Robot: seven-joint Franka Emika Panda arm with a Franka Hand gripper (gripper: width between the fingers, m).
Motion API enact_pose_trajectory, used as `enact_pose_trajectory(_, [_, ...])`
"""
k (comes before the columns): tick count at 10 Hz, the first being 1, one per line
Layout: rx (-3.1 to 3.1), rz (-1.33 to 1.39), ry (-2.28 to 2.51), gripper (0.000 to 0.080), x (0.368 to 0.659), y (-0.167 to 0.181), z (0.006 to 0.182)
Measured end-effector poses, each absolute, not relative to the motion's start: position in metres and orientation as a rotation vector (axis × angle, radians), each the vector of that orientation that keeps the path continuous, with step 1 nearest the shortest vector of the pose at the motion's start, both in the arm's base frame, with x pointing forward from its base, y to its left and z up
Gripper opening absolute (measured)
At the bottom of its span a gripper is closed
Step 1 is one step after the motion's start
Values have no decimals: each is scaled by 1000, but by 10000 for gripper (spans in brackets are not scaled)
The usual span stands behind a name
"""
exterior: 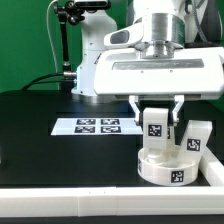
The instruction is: Assemble stool
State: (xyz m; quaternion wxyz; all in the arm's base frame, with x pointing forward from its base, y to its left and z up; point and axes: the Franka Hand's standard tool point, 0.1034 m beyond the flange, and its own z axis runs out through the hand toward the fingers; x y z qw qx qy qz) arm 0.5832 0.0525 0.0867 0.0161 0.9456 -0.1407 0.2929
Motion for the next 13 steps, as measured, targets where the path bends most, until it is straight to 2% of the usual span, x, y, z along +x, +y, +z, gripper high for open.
enact_pose_trajectory(2, [2937,896,-441,340,581,51,80])
enact_pose_trajectory(8, [2937,894,-432,340,581,52,79])
enact_pose_trajectory(13, [2942,879,-434,340,577,58,71])
